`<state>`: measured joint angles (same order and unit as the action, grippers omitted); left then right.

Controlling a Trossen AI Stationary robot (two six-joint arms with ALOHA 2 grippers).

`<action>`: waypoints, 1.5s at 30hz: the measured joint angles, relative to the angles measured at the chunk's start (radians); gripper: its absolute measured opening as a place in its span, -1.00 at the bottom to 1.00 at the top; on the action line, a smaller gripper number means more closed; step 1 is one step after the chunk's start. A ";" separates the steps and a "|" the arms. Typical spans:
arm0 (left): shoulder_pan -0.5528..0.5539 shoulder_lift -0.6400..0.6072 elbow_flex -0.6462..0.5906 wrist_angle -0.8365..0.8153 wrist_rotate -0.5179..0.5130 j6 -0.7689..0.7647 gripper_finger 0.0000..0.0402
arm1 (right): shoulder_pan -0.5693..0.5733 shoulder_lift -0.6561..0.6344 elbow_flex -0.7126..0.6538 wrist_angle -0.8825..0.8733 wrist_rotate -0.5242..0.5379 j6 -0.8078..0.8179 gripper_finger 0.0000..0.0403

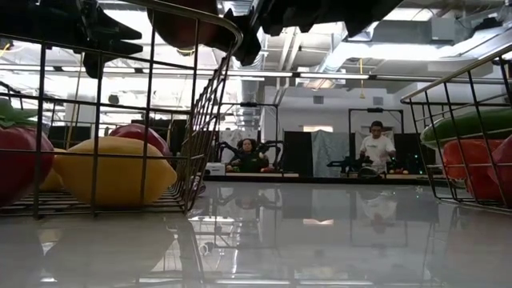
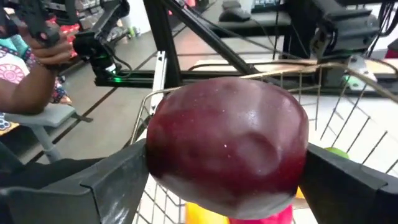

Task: Sort produce into baskets
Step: Put the dark red apple into the left wire basket

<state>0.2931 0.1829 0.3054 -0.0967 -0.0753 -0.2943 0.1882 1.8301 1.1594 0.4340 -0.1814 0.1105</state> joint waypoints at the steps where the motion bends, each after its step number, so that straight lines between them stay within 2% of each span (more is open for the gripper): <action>1: 0.000 0.000 0.000 0.000 0.000 0.000 -0.34 | -0.001 0.000 0.010 -0.023 0.000 0.008 0.98; 9: 0.000 0.000 0.000 0.001 0.000 -0.003 -0.34 | -0.002 0.010 0.088 -0.162 0.000 -0.014 0.98; 11: 0.000 0.000 0.000 0.002 0.000 -0.003 -0.34 | -0.001 0.010 0.117 -0.220 0.005 -0.065 0.98; 13: 0.000 0.000 0.000 0.002 0.000 -0.005 -0.34 | 0.000 0.011 0.155 -0.296 0.080 -0.053 0.98; 14: 0.000 0.000 0.000 0.002 0.000 -0.005 -0.34 | 0.001 0.013 0.175 -0.325 0.075 -0.040 0.98; 16: 0.000 0.000 0.000 0.003 0.000 -0.003 -0.34 | 0.001 0.019 0.209 -0.377 0.066 -0.127 0.96; 18: 0.000 0.000 0.000 0.002 0.000 -0.002 -0.34 | 0.003 0.022 0.234 -0.449 0.171 -0.119 0.95; 20: 0.000 0.000 0.000 0.002 0.005 -0.004 -0.34 | 0.001 0.026 0.256 -0.484 0.110 -0.131 0.95; 21: 0.000 0.000 0.000 0.002 0.015 -0.004 -0.34 | 0.000 0.025 0.257 -0.489 0.105 -0.184 0.95; 23: 0.000 0.000 0.000 0.005 0.050 -0.013 -0.34 | -0.001 0.023 0.259 -0.483 0.211 -0.201 0.96; 24: 0.000 0.001 0.000 0.015 0.081 -0.037 -0.34 | -0.005 0.023 0.259 -0.485 0.225 -0.194 0.97; 27: -0.003 0.018 0.000 0.071 0.184 -0.115 -0.34 | -0.016 0.024 0.258 -0.480 0.173 -0.198 0.98; 30: -0.029 0.052 0.001 0.104 0.212 -0.144 -0.34 | -0.022 0.024 0.258 -0.456 0.164 -0.209 0.98; 34: -0.097 0.128 0.015 0.108 0.172 -0.155 -0.34 | -0.021 0.024 0.258 -0.437 0.164 -0.218 0.98; 41: -0.272 0.310 0.156 0.104 0.004 -0.042 -0.34 | -0.025 0.024 0.258 -0.437 0.183 -0.267 0.98; 45: -0.367 0.424 0.235 0.016 -0.054 -0.008 -0.34 | -0.035 0.024 0.258 -0.426 0.191 -0.265 0.98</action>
<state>-0.0739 0.6064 0.5407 -0.0804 -0.1298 -0.3019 0.1533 1.8542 1.4170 0.0076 0.0094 -0.1550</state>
